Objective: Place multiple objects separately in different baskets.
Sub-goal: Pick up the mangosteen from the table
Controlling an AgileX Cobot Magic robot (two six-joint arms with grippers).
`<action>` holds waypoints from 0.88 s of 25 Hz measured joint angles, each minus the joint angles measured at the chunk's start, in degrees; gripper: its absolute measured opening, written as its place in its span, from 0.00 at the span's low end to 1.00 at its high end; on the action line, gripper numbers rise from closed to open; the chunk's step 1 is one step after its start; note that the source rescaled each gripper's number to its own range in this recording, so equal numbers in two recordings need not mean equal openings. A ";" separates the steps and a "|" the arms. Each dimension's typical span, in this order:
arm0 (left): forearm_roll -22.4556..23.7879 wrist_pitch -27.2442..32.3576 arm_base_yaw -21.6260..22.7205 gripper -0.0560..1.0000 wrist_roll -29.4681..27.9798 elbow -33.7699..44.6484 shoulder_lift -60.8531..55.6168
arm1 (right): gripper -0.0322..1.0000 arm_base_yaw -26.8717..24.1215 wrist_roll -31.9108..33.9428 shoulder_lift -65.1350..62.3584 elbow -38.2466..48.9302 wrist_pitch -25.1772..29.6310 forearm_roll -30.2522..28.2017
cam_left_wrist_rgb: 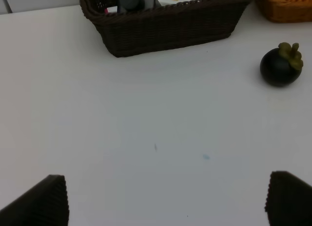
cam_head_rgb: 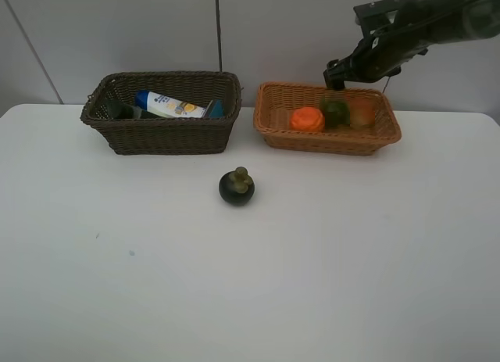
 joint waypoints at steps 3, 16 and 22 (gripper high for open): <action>0.00 0.00 0.00 0.99 0.00 0.00 0.00 | 0.92 0.00 0.00 -0.85 0.00 2.43 0.46; 0.00 0.00 0.00 0.99 0.00 0.00 0.00 | 0.92 0.84 0.14 -11.07 0.00 39.21 21.03; 0.00 0.00 0.00 0.99 0.00 0.00 0.00 | 0.92 7.41 -0.26 -11.07 0.00 47.20 20.98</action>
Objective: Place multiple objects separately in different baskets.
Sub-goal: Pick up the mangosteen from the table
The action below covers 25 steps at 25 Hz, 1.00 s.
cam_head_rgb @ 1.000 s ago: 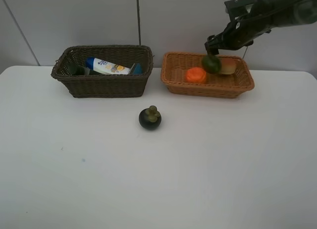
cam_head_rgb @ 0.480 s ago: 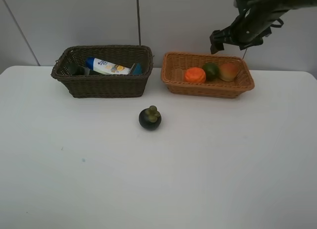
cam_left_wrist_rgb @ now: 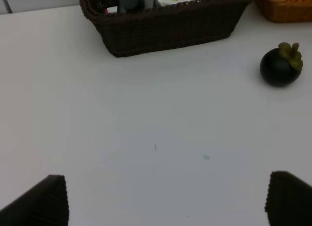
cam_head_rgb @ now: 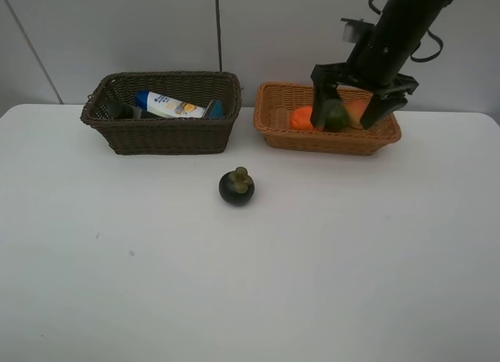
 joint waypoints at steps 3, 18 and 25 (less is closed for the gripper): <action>0.00 0.00 0.00 0.99 0.00 0.00 0.00 | 0.92 5.58 -0.13 0.00 0.00 -0.54 0.00; 0.00 0.00 0.00 0.99 0.00 0.00 0.00 | 0.92 19.85 -1.63 7.44 0.00 -11.82 -4.56; 0.00 0.00 0.00 0.99 0.00 0.00 0.00 | 0.92 19.85 -3.60 10.13 0.00 -18.74 -4.89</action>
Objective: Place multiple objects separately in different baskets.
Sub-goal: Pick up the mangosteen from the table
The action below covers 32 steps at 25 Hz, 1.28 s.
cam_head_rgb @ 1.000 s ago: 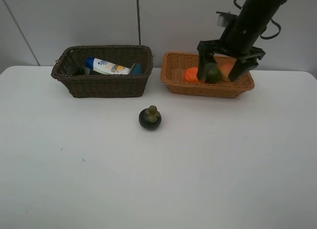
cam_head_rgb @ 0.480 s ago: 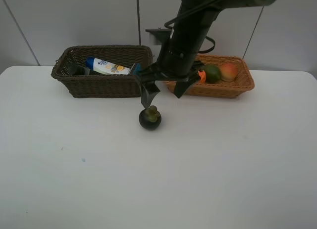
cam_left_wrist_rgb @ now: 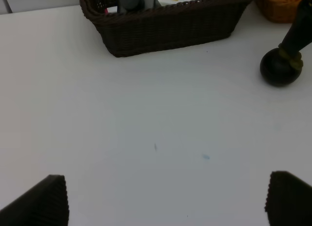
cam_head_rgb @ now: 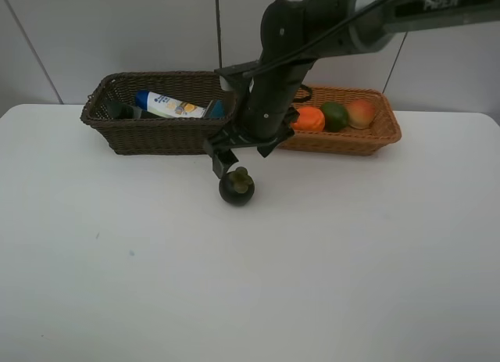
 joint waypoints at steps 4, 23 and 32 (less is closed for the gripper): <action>0.00 0.00 0.00 0.99 0.00 0.00 0.00 | 0.92 0.00 -0.18 1.50 0.00 -0.60 -1.38; 0.00 0.00 0.00 0.99 0.00 0.00 0.00 | 0.92 0.00 -0.18 9.29 0.00 -6.98 -2.95; 0.00 0.00 0.00 0.99 0.00 0.00 0.00 | 0.36 0.00 -0.25 9.48 0.00 -7.82 -2.99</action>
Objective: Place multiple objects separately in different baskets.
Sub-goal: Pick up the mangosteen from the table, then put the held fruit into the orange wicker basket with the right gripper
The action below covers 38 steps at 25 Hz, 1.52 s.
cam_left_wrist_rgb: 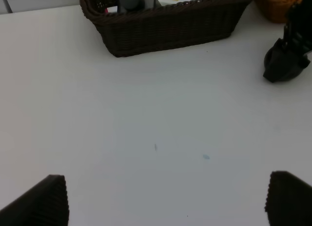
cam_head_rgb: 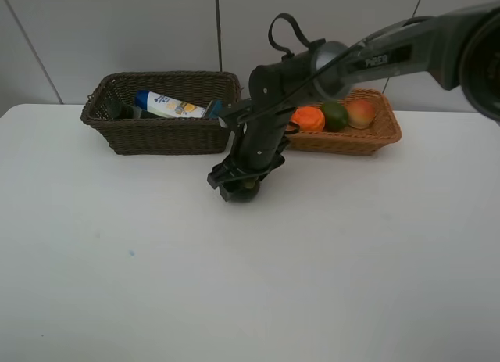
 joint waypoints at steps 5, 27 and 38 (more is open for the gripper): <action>0.00 0.00 0.00 0.99 0.00 0.00 0.00 | 0.21 0.00 -0.35 0.00 0.00 0.10 -0.07; 0.00 0.00 0.00 0.99 0.00 0.00 0.00 | 0.21 -15.35 5.98 -19.40 0.00 -5.52 -12.06; 0.00 0.00 0.00 0.99 0.00 0.00 0.00 | 0.24 -33.28 5.98 -10.35 0.53 -7.64 -1.24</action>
